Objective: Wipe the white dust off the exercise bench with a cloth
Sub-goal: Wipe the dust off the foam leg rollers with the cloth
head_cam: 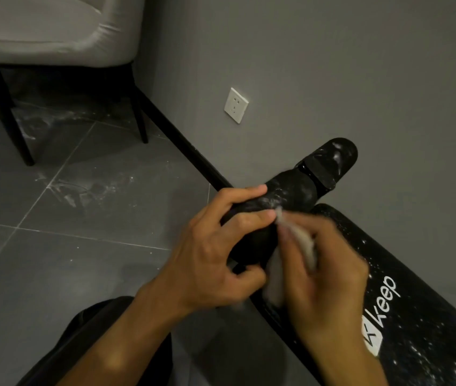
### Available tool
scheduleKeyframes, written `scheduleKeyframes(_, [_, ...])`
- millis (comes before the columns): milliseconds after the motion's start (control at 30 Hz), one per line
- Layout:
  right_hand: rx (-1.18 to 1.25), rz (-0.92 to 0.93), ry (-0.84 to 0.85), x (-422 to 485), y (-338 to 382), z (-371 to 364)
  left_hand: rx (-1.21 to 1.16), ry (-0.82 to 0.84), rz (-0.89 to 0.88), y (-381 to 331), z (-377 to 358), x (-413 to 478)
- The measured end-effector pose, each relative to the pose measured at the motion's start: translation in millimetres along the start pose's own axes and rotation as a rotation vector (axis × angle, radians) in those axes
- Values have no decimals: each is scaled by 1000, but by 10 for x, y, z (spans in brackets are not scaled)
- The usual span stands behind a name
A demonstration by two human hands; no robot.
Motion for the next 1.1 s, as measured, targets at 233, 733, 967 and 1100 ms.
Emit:
scheduleKeyframes(233, [-17, 139, -18, -25, 69, -73, -39, 21, 149, -2, -7, -93])
scheduleKeyframes(733, [35, -137, -106, 237, -259, 120, -90, -77, 127, 57, -26, -80])
scheduleKeyframes(967, [61, 163, 42, -78, 17, -89, -131, -110, 103, 109, -54, -82])
scheduleKeyframes(1100, [-33, 21, -70, 268, -170, 38, -128, -121, 107, 96, -61, -73])
Point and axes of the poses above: each hand's wrist, its own x-axis towards the middle knuckle, its own z-axis out of the back of the hand, y = z × x, the point moved 6 cm from there along x, towards the middle knuckle, and after that the axes turned 10 degrees about -z, right-handed, at the moved point
